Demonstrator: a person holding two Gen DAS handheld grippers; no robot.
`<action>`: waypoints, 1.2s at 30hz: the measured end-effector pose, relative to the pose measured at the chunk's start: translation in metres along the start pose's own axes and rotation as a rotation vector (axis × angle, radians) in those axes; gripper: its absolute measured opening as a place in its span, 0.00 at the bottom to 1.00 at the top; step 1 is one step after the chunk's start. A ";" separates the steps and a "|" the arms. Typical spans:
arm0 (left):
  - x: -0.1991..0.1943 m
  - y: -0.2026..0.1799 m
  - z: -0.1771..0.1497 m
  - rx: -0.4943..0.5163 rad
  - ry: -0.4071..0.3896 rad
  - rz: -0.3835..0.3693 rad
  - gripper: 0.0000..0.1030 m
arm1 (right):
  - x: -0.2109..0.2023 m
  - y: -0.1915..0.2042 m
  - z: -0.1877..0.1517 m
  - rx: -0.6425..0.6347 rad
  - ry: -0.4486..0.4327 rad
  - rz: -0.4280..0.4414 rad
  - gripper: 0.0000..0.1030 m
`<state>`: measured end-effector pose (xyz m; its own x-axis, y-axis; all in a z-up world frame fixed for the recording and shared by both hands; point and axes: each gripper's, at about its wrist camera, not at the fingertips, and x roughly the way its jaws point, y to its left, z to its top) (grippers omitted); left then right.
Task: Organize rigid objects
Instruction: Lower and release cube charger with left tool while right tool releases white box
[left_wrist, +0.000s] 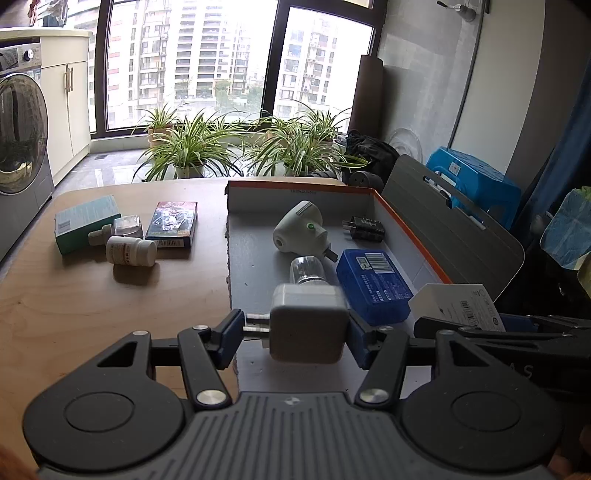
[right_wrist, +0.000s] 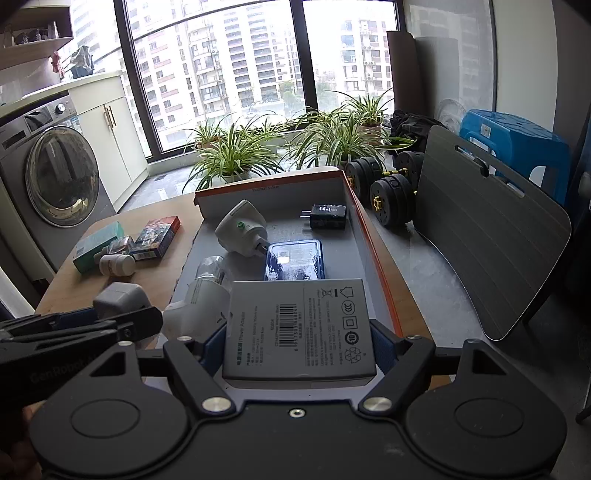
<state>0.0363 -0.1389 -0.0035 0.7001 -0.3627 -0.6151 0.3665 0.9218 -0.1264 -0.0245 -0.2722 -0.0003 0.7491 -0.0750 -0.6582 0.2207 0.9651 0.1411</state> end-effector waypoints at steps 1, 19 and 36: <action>0.000 0.000 0.000 0.001 -0.003 0.000 0.56 | 0.000 0.000 0.000 0.000 0.000 -0.001 0.90; -0.001 0.013 0.001 -0.031 0.000 -0.001 0.56 | 0.008 0.005 -0.003 -0.008 0.027 0.004 0.90; -0.019 0.041 0.009 -0.099 -0.022 0.084 0.81 | -0.005 0.031 0.006 -0.056 -0.006 0.029 0.92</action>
<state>0.0436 -0.0959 0.0104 0.7393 -0.2851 -0.6101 0.2440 0.9578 -0.1520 -0.0180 -0.2431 0.0118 0.7585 -0.0481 -0.6499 0.1638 0.9793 0.1187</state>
